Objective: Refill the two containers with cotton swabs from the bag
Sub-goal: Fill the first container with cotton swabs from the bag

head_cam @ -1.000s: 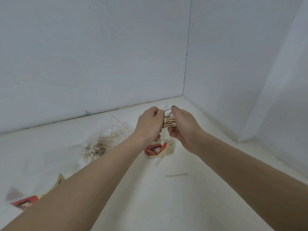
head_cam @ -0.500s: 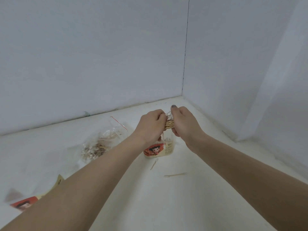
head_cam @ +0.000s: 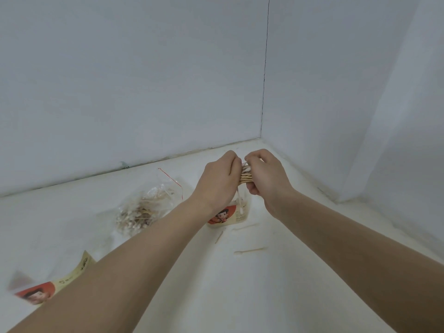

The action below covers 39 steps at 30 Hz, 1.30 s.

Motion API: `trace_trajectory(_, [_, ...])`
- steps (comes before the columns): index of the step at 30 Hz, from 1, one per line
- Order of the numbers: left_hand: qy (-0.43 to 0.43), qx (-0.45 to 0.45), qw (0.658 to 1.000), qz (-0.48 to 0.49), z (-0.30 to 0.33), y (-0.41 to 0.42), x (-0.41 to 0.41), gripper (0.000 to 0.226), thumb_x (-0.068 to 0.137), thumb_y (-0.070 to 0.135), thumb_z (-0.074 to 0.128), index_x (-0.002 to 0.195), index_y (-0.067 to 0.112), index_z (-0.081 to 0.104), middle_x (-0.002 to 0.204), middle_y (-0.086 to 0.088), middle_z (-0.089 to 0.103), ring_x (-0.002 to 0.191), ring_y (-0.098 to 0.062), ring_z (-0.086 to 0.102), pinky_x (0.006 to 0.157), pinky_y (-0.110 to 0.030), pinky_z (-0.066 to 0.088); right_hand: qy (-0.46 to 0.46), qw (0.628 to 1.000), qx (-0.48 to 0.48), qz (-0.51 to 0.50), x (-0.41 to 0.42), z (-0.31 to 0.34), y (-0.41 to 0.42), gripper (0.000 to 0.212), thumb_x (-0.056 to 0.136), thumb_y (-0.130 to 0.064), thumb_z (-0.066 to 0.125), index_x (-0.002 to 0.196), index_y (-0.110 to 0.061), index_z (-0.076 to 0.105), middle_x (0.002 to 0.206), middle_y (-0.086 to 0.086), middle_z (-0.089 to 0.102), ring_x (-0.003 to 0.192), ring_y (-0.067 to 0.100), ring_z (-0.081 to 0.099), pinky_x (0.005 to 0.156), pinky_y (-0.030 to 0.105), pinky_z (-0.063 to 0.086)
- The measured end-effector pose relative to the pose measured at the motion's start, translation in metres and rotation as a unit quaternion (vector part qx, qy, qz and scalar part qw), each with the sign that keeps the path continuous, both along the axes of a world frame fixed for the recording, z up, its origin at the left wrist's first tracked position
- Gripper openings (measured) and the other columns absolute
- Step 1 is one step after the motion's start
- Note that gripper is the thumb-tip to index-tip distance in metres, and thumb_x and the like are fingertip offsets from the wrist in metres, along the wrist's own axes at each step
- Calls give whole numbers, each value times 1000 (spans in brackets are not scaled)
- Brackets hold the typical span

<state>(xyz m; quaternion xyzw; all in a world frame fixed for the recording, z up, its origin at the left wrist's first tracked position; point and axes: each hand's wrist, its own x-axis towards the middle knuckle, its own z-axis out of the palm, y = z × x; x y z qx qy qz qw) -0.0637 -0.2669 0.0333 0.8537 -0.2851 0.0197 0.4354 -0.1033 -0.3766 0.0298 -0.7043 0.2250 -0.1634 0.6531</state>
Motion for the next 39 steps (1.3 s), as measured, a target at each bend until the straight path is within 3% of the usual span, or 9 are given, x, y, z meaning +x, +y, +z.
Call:
trace_trajectory(4, [16,-9,1000,1,3,0,1,31,104,25,37,79,11,49,72,-5,56,55,-22,51,54,-35,46,-18,1000,1,3,-1,1,1,25,99,-33,46,93,-12,59,75,3,59,47,15,52,57,31,47])
trace_trajectory(10, [70,-55,995,45,3,-6,2,35,101,25,41,69,12,43,65,-5,53,47,-25,54,44,-25,39,-15,999,1,-31,1,-1,10,18,100,-23,42,86,-13,51,79,7,60,52,17,54,61,34,46])
trace_trajectory(16, [136,-81,983,89,2,1,8,35,99,24,42,72,4,51,65,-10,55,47,-25,51,48,-27,39,-35,998,6,55,-7,-7,20,38,91,-54,56,105,-19,54,87,6,74,71,21,71,78,42,59])
trace_trajectory(22, [305,-117,942,75,6,3,12,29,98,2,37,70,10,42,54,-9,42,40,-19,34,50,-28,24,-78,994,-53,62,-18,-13,26,49,85,-53,71,117,-26,47,86,-8,69,65,-1,66,63,14,49])
trace_trajectory(26, [334,-125,933,54,7,9,15,32,104,-1,39,77,12,48,70,-7,50,53,-14,49,41,-20,45,-103,992,-54,57,-20,-18,30,58,80,-53,74,123,-26,46,104,-1,67,83,4,67,61,5,44])
trace_trajectory(29, [350,-128,927,47,8,12,15,31,105,-1,36,79,11,48,73,-7,49,57,-14,48,40,-17,46,-105,990,-74,58,-20,-19,34,68,76,-54,75,129,-26,44,112,-3,63,95,6,66,65,3,45])
trace_trajectory(32, [344,-125,930,24,10,10,9,26,100,7,41,80,6,57,66,-8,52,51,-15,43,44,-20,39,-94,993,-69,1,-17,-11,32,39,90,-53,62,111,-22,50,92,-4,65,71,1,63,56,7,42])
trace_trajectory(35, [305,-86,948,-4,11,9,6,24,98,20,43,84,8,58,71,-13,59,49,-19,43,48,-26,38,-84,995,11,-48,-11,-5,23,37,102,-50,43,99,-14,53,74,3,61,50,9,55,53,19,41])
trace_trajectory(39, [232,-73,970,4,11,9,5,25,97,21,42,77,10,51,68,-12,54,56,-24,46,50,-29,40,-94,994,31,-51,-7,-4,17,32,103,-43,44,99,-13,53,75,8,60,43,13,53,46,26,41])
